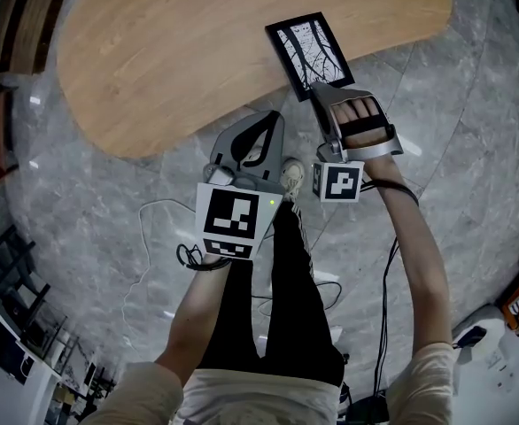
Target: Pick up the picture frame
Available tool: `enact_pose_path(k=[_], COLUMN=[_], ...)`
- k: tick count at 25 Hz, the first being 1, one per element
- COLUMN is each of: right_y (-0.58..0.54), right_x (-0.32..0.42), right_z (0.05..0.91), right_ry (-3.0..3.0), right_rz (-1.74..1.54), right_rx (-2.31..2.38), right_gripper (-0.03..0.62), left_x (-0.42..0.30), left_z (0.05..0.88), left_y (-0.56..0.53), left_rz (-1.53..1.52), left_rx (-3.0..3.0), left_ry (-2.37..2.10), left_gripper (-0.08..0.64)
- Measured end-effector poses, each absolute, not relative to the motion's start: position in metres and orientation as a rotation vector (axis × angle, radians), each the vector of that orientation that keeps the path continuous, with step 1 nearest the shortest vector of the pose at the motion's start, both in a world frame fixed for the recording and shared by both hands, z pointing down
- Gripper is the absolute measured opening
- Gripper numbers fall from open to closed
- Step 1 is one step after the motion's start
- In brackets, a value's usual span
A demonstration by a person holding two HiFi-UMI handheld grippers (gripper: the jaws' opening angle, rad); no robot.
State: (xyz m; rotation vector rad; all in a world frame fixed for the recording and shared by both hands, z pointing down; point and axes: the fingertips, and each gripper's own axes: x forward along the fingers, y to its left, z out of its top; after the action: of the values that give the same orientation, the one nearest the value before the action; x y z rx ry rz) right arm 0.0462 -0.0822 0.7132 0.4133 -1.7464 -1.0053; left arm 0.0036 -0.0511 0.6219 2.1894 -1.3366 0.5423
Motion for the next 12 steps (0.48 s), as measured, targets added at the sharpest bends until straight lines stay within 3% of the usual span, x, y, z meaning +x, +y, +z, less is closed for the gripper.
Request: enact_pose_path(k=[7, 12], right_y=[-0.103, -0.123], right_x=[0.050, 0.044], right_z=[0.670, 0.593], right_ry=[-1.735, -1.745], right_rz=[-0.985, -0.991], right_rx=[0.553, 0.699], right_gripper=[0.083, 0.083], left_x=[-0.004, -0.009], left_z=[0.588, 0.523], left_y=[-0.062, -0.077], left_rz=[0.526, 0.486], left_rx=[2.208, 2.256], left_ry=[-1.376, -1.407], left_gripper=[0.008, 0.008])
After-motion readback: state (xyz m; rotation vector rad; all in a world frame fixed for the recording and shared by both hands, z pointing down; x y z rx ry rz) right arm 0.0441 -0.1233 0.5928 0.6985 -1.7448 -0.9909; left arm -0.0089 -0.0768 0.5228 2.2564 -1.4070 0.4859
